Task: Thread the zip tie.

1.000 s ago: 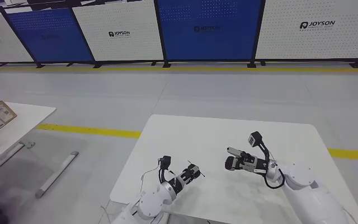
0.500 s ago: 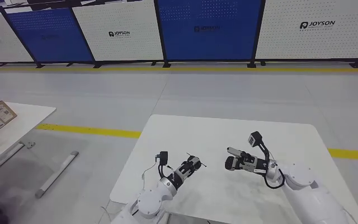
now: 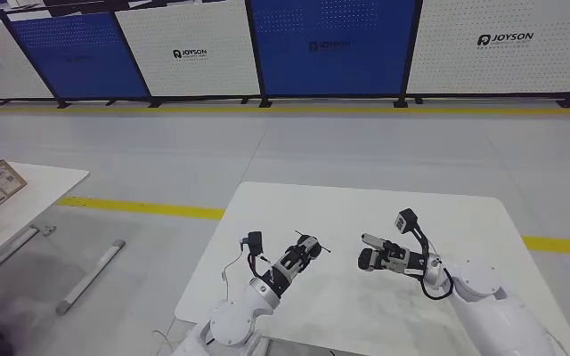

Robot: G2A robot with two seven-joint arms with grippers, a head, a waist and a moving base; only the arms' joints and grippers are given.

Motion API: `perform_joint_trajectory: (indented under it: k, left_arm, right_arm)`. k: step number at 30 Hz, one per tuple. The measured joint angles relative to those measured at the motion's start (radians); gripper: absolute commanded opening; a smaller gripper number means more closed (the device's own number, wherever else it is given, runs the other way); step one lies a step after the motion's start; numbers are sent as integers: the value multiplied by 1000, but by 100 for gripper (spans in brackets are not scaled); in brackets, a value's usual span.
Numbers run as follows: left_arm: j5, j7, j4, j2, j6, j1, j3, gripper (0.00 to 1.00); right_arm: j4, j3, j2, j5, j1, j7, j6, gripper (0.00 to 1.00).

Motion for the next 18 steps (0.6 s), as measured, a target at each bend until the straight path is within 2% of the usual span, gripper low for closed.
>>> perform_joint_trajectory:
  k: [6, 9, 13, 16, 18]
  left_arm:
    - [-2, 1, -3, 0, -2, -1, 0, 0]
    - [-15, 24, -46, -2, -32, -2, -5, 0]
    - [-38, 55, -129, -3, -82, 22, -30, 0]
    - [-49, 50, -160, -1, -86, 41, -40, 0]
    - [-56, 43, -163, -1, -79, 44, -40, 0]
  right_arm:
    - [0, 0, 0, 0, 0, 0, 0, 100]
    - [0, 0, 0, 0, 0, 0, 0, 100]
    - [0, 0, 0, 0, 0, 0, 0, 100]
    - [0, 0, 0, 0, 0, 0, 0, 100]
    - [0, 0, 0, 0, 0, 0, 0, 100]
